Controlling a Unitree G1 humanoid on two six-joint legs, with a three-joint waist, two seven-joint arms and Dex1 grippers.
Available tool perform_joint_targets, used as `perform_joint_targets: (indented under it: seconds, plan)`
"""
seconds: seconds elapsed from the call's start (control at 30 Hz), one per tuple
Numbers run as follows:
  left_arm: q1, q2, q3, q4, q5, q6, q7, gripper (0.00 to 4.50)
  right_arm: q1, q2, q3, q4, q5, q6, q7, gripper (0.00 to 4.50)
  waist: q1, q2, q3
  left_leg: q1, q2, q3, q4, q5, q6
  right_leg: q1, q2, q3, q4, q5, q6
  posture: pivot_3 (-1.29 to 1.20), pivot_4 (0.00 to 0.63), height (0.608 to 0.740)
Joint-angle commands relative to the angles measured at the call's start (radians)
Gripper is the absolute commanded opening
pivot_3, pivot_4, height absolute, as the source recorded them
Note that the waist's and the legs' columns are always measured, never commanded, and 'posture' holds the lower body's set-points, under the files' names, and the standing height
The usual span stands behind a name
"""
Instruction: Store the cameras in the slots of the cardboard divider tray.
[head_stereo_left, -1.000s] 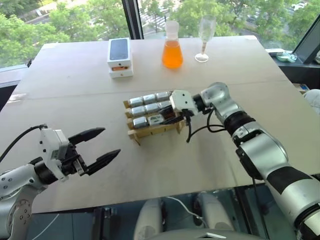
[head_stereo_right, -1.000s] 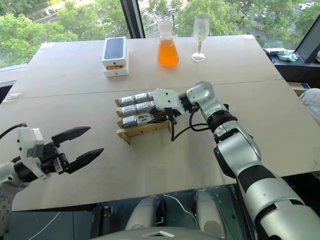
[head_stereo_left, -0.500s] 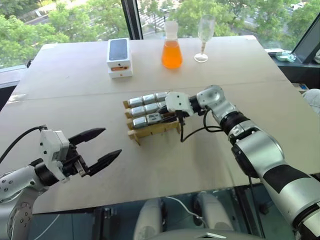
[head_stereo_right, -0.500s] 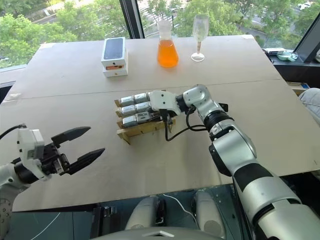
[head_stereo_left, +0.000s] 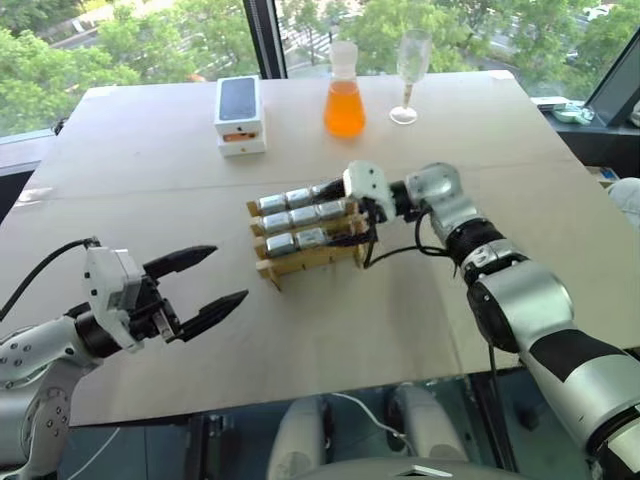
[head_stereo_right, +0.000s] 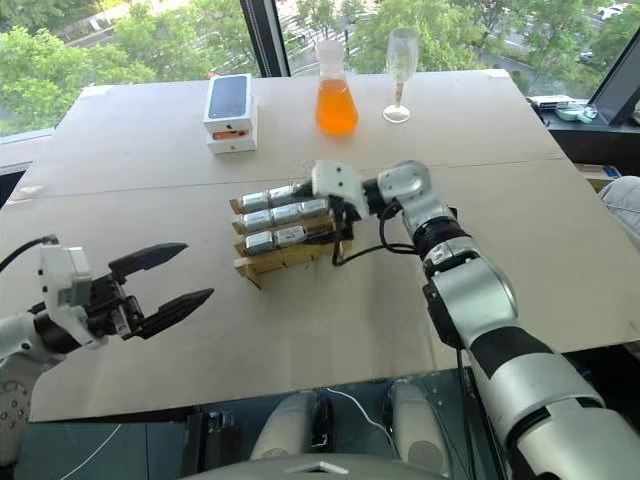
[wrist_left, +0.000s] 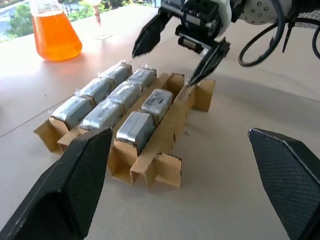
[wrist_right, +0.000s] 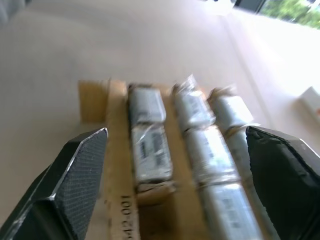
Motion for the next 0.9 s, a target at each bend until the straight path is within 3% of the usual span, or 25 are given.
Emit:
perform_joint_targets:
  seconds: [0.03,0.2,0.33,0.47,0.6,0.9]
  plan:
    - [-0.098,0.017,-0.083,0.037,0.001,0.002,-0.029,4.50,0.119,-0.106,-0.092,-0.263,0.100,0.150,-0.048,4.48,0.006,-0.001,0.000,0.000,0.000,-0.001,0.000,0.000,0.000,0.000,0.000,-0.001,0.000,0.000,0.000,0.00,0.150,0.740]
    - [-0.244,0.021,-0.186,0.134,0.023,-0.008,-0.083,4.50,0.357,-0.258,-0.179,-0.543,0.099,0.339,-0.274,4.48,0.033,-0.001,-0.001,-0.001,-0.003,-0.002,0.000,0.000,0.000,0.001,-0.002,-0.002,-0.001,0.001,0.002,0.00,0.150,0.740]
    - [-0.364,0.007,-0.259,0.219,0.043,-0.023,-0.132,4.50,0.581,-0.310,-0.261,-0.797,0.083,0.478,-0.521,4.48,0.022,0.000,0.000,-0.002,-0.004,0.001,0.000,0.000,0.000,0.000,0.000,0.001,-0.002,0.002,0.004,0.00,0.150,0.740]
    - [-0.458,-0.017,-0.322,0.289,0.064,-0.040,-0.176,4.50,0.751,-0.234,-0.309,-1.028,0.069,0.653,-0.790,4.48,0.011,0.001,0.000,0.000,-0.003,0.002,-0.001,0.000,0.000,-0.001,0.005,0.003,-0.001,0.002,0.005,0.00,0.150,0.740]
    - [-0.549,-0.038,-0.371,0.363,0.089,-0.063,-0.217,4.50,0.864,-0.111,-0.264,-1.143,0.034,0.749,-0.972,4.48,0.000,0.000,0.000,0.001,-0.003,0.001,0.000,0.000,0.000,0.000,0.006,0.003,0.001,0.002,0.005,0.00,0.150,0.740]
    - [-0.683,-0.053,-0.394,0.465,0.122,-0.101,-0.279,4.50,0.881,0.054,-0.247,-1.061,-0.055,0.759,-1.301,4.48,0.000,0.000,0.000,0.000,-0.004,0.001,0.004,0.001,0.000,0.000,0.005,0.004,0.003,0.001,0.007,0.00,0.150,0.740]
